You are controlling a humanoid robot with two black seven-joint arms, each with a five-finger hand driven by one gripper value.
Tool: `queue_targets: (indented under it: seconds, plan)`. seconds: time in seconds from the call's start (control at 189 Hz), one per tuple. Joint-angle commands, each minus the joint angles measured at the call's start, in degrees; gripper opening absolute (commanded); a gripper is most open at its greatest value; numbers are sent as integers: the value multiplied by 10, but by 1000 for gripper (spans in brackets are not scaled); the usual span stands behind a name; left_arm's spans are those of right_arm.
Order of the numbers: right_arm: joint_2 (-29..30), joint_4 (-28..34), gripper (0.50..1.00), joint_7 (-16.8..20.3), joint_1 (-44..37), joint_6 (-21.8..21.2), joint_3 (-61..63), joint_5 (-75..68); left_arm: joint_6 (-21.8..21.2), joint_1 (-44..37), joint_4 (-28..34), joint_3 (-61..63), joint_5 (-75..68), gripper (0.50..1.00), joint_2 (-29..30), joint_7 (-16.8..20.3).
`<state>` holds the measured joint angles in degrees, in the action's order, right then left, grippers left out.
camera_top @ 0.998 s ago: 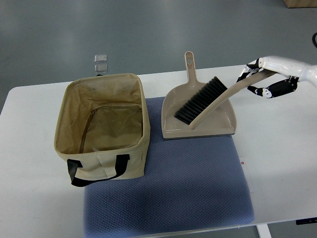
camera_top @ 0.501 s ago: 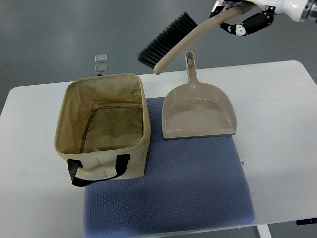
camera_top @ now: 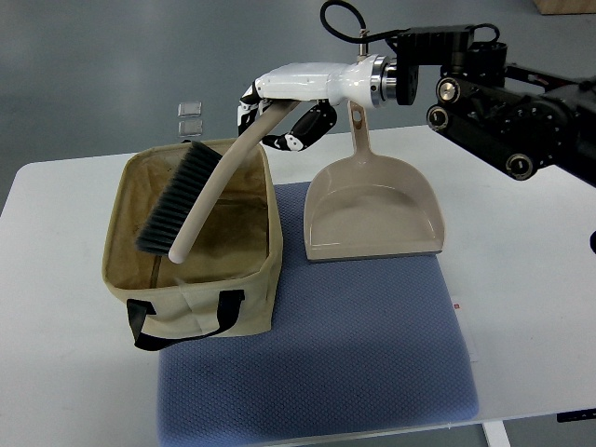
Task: Put pink broom in yellow bag with right hand
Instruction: 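Lower the brush bristles-first into the beige fabric bag, then open the right hand and release the brush in the bag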
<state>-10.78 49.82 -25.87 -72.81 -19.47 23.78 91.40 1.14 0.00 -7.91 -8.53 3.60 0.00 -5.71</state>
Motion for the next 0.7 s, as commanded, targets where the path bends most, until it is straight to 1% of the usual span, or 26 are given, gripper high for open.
queue_targets:
  seconds: [0.0,0.063,0.169,0.227,0.306,0.327,0.333,0.338,0.343,0.364,0.385,0.391,0.406,0.433,0.465,0.57,0.602,0.618,0.649,0.697]
  plan:
    - [48,-52,525,0,1,6,-1,20,0,-1,0,0,0,1000,0,0]
    - [66,-73,525,0,1,11,-1,26,0,0,0,0,0,1000,0,0]
    - [95,-108,525,1,1,33,-10,40,0,0,0,0,0,1000,0,0]
    - [98,-115,525,1,1,48,-23,40,0,0,0,0,0,1000,0,0]
    - [99,-116,537,1,0,65,-37,40,0,0,0,0,0,1000,0,0]
    - [99,-116,547,1,0,68,-37,40,0,0,0,0,0,1000,0,0]
    - [99,-116,558,1,0,70,-37,40,0,0,0,0,0,1000,0,0]
    - [99,-116,558,1,0,70,-37,40,0,0,0,0,0,1000,0,0]
    - [100,-116,572,1,0,71,-37,40,0,0,0,0,0,1000,0,0]
    - [99,-116,592,0,0,73,-38,40,0,0,0,0,0,1000,0,0]
    - [100,-116,601,1,0,73,-38,40,0,0,0,0,0,1000,0,0]
    - [100,-116,611,0,1,73,-38,40,0,0,0,0,0,1000,0,0]
    - [100,-116,619,0,1,73,-38,40,0,0,0,0,0,1000,0,0]
    - [100,-116,656,0,2,74,-37,40,0,0,0,0,0,1000,0,0]
    - [100,-116,676,0,2,74,-37,40,0,0,0,0,0,1000,0,0]
    - [100,-116,688,0,3,75,-37,39,0,0,0,0,0,1000,0,0]
    - [100,-115,705,-1,4,75,-36,38,0,0,0,0,0,1000,0,0]
    - [98,-114,725,-1,4,76,-36,37,0,0,0,0,0,1000,0,0]
    - [97,-114,746,-1,4,76,-36,36,0,0,0,0,0,1000,0,0]
    - [96,-113,754,-1,4,77,-35,34,0,0,0,0,0,1000,0,0]
